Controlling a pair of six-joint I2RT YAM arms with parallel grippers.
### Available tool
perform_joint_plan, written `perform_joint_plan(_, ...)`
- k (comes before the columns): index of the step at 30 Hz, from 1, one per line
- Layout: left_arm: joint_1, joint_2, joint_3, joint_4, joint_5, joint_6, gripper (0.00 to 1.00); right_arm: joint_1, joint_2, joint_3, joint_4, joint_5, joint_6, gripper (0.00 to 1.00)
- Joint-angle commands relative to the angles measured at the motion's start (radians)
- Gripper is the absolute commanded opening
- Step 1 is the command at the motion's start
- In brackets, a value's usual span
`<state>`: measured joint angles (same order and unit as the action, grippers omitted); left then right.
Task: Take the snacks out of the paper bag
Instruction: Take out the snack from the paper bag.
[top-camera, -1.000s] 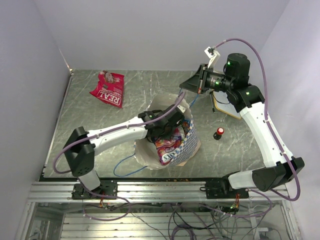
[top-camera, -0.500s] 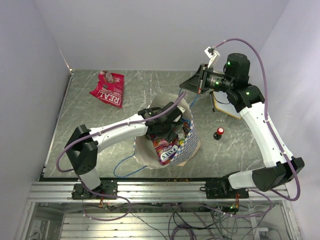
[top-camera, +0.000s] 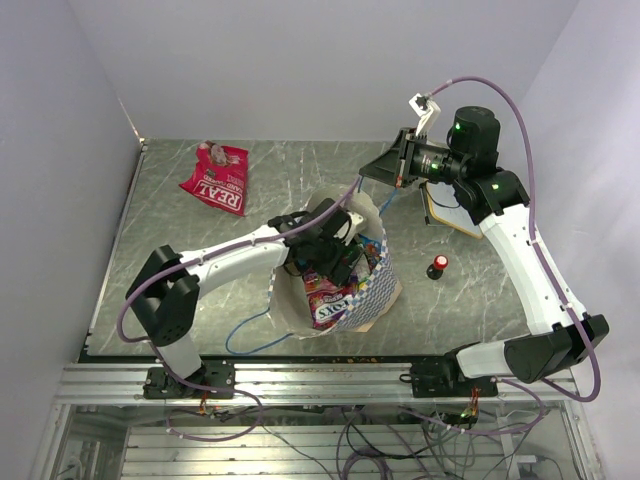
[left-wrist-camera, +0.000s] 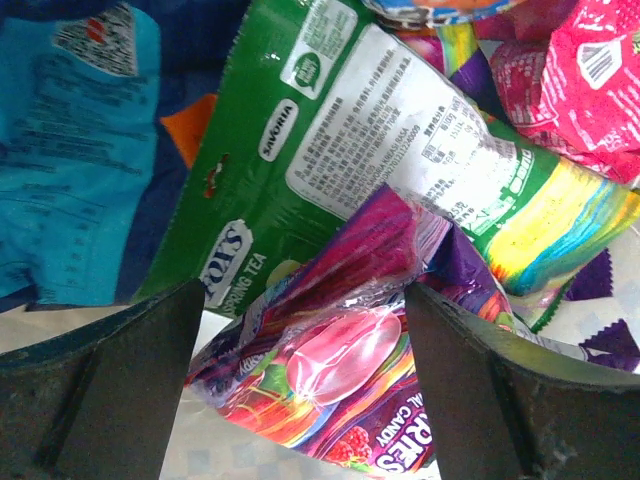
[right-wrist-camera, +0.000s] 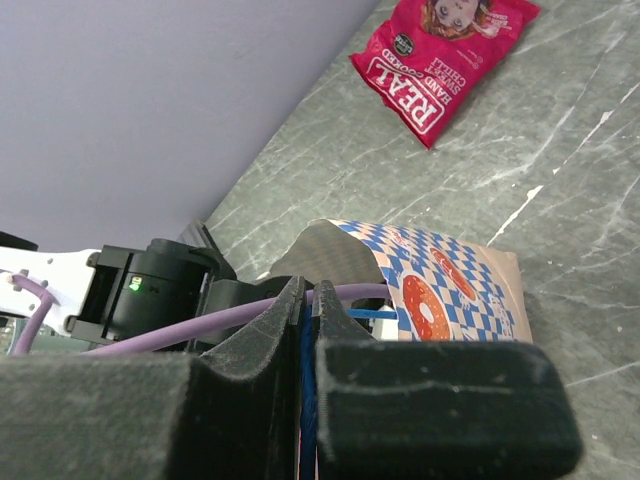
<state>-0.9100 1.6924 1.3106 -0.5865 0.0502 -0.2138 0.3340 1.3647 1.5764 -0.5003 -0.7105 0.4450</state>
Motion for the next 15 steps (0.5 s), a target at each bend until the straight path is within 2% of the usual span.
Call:
perform_joint_plan(1, -0.001, 0.012, -0.054, 0.042, 0.151, -0.004, 0.88, 0.005, -0.043, 0.037, 0.051, -0.038, 0.012, 0.0)
perform_joint_plan(4, -0.002, -0.032, -0.069, 0.047, 0.136, -0.014, 0.73, 0.005, -0.044, 0.036, 0.047, -0.037, 0.007, 0.0)
perform_joint_plan(8, -0.002, -0.073, -0.039, -0.004, 0.087, -0.023, 0.17, 0.005, -0.048, 0.025, 0.049, -0.032, 0.007, 0.0)
perform_joint_plan(9, -0.002, -0.089, -0.028, -0.015, 0.078, -0.031, 0.09, 0.005, -0.051, 0.022, 0.048, -0.025, 0.006, 0.0)
perform_joint_plan(15, -0.003, -0.23, 0.021, -0.061, 0.009, -0.074, 0.07, 0.005, -0.075, 0.008, 0.01, 0.064, -0.012, 0.0)
